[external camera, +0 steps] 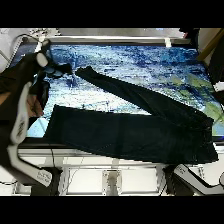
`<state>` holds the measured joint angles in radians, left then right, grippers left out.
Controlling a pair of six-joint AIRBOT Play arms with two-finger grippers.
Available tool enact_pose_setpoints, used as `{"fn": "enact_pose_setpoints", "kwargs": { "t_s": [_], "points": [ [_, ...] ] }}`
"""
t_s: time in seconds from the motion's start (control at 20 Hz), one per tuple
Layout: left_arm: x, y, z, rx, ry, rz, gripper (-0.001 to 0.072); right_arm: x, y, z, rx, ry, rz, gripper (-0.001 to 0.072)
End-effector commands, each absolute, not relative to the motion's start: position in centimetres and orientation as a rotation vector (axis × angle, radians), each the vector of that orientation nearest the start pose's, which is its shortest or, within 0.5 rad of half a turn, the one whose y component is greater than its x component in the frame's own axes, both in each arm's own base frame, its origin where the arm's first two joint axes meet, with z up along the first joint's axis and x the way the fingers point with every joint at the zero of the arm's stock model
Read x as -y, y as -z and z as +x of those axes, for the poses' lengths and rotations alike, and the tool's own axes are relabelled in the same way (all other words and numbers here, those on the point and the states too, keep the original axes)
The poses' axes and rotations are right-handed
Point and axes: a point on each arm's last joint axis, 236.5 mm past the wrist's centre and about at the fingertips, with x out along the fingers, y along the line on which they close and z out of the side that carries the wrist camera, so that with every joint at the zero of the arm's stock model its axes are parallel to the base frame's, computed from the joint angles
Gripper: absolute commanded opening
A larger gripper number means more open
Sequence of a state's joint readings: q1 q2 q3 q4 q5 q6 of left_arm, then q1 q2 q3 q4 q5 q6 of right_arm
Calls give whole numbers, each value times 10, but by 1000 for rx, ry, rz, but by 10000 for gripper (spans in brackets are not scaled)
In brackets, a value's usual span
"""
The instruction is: Fold the clothes and pants, and hang the long-sleeved shirts on hangers.
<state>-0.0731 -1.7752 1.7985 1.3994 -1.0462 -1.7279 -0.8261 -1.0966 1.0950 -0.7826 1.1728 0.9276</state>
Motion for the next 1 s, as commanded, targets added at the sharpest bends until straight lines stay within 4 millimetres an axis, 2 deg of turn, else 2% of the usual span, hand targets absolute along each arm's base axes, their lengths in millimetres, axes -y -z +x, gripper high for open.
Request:
{"fn": "enact_pose_setpoints", "kwargs": {
  "t_s": [0.0, 0.2, 0.3, 0.4, 0.5, 0.75, 0.8, 0.9, 0.95],
  "points": [
    [123, 20, 590, -1148, 179, -349, 571, 89, -114, 397, -751, -146, 328, 413],
    [150, 50, 603, -1143, 226, -491, 558, 20, -107, 411, -786, -303, 264, 413],
    [163, 52, 611, -1117, 249, -556, 500, -2, -105, 412, -799, -355, 243, 413],
    [174, 51, 621, -1074, 263, -608, 489, -17, -105, 412, -805, -388, 227, 413],
    [180, 56, 623, -1069, 265, -613, 489, -23, -105, 411, -807, -403, 221, 413],
    [202, 73, 620, -1091, 281, -650, 489, -20, -103, 411, -814, -393, 205, 413],
    [208, 75, 620, -1088, 287, -658, 463, -20, -102, 411, -814, -393, 205, 414],
    [211, 74, 623, -1072, 289, -664, 358, -19, -102, 411, -816, -393, 203, 414],
    [214, 75, 622, -1074, 292, -660, 251, -19, -102, 411, -815, -393, 203, 413]
  ]
}}
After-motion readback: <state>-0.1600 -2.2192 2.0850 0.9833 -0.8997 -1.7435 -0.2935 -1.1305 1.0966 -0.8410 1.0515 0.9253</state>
